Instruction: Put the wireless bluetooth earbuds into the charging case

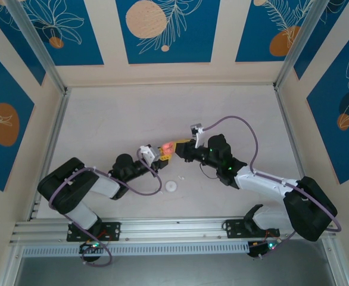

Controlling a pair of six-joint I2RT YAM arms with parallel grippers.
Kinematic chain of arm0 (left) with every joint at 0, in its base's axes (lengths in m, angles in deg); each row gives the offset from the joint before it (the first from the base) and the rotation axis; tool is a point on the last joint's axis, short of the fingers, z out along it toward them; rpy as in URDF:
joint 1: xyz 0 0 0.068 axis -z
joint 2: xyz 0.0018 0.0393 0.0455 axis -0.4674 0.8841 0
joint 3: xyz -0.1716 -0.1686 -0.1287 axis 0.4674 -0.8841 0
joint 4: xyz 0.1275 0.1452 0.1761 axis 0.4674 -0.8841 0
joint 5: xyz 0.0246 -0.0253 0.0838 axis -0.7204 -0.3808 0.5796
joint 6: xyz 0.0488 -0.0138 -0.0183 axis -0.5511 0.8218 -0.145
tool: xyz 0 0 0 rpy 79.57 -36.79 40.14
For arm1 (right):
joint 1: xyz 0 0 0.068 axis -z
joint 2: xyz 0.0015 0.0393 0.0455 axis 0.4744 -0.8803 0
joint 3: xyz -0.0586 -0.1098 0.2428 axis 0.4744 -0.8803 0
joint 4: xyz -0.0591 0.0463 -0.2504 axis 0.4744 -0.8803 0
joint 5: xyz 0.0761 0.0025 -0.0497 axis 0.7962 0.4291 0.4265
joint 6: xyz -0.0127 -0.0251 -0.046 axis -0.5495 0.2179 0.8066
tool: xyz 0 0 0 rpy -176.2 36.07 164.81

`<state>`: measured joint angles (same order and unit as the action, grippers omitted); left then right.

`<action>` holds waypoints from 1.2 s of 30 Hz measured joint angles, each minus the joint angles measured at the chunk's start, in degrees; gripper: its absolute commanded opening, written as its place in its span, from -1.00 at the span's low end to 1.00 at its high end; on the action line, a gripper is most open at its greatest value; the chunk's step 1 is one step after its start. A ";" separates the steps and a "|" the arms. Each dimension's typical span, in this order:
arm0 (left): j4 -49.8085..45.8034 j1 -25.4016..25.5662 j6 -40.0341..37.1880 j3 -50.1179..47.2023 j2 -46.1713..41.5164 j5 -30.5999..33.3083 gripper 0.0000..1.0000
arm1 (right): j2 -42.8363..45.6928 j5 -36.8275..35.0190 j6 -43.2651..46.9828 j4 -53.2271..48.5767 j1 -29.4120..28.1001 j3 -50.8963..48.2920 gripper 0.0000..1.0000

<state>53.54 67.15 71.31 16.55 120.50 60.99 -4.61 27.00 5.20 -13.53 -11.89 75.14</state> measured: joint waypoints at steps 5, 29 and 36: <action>-0.15 0.00 0.02 0.00 -0.81 0.20 -0.73 | -1.79 -0.13 0.00 1.55 -0.61 0.52 -0.53; 0.02 0.26 0.44 0.00 -2.08 1.51 -0.74 | -0.66 -1.42 0.63 3.63 -1.77 1.27 -0.53; 0.02 0.28 0.44 0.00 -2.08 1.49 -0.74 | 0.79 -1.42 1.05 3.61 -2.23 1.27 -0.53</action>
<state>53.56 67.44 71.75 16.55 118.42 62.47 -3.82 25.58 6.25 -9.92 -14.11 76.41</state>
